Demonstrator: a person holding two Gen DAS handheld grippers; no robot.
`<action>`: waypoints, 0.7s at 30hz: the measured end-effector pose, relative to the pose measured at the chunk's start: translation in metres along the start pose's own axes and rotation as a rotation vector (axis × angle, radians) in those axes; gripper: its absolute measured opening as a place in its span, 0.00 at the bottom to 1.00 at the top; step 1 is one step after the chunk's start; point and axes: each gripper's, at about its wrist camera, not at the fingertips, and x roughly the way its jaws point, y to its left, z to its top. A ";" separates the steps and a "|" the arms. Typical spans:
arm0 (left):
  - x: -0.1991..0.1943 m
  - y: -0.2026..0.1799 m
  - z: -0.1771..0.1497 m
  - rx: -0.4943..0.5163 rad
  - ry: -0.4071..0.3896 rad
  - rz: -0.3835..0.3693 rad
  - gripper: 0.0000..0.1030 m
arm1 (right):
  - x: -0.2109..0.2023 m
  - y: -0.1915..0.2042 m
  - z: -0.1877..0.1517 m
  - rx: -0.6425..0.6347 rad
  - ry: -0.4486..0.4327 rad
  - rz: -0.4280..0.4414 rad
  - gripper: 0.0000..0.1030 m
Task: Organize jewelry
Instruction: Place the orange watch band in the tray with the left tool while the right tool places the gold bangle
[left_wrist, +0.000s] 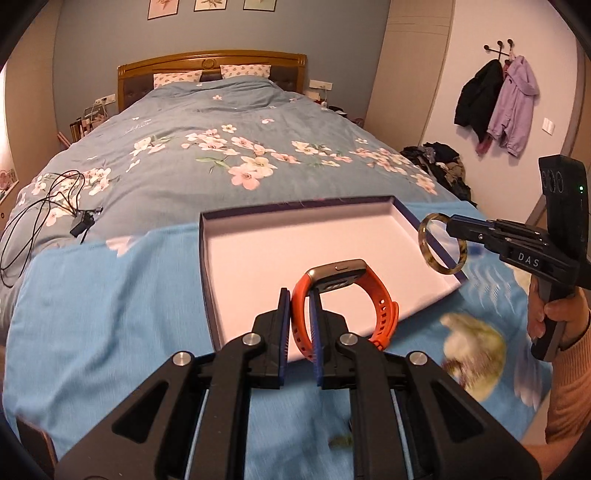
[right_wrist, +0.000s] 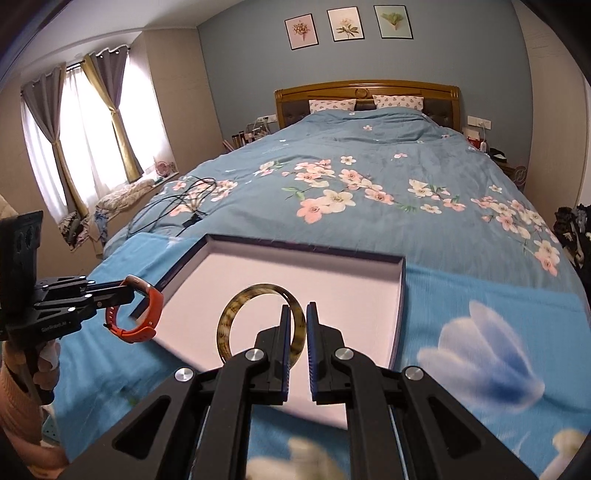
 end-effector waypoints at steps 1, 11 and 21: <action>0.007 0.002 0.007 -0.005 0.004 0.002 0.10 | 0.007 -0.002 0.006 0.000 0.003 -0.005 0.06; 0.080 0.015 0.044 -0.025 0.066 0.019 0.10 | 0.071 -0.024 0.028 0.050 0.083 -0.043 0.06; 0.141 0.031 0.068 -0.033 0.134 0.029 0.10 | 0.114 -0.035 0.035 0.083 0.174 -0.080 0.06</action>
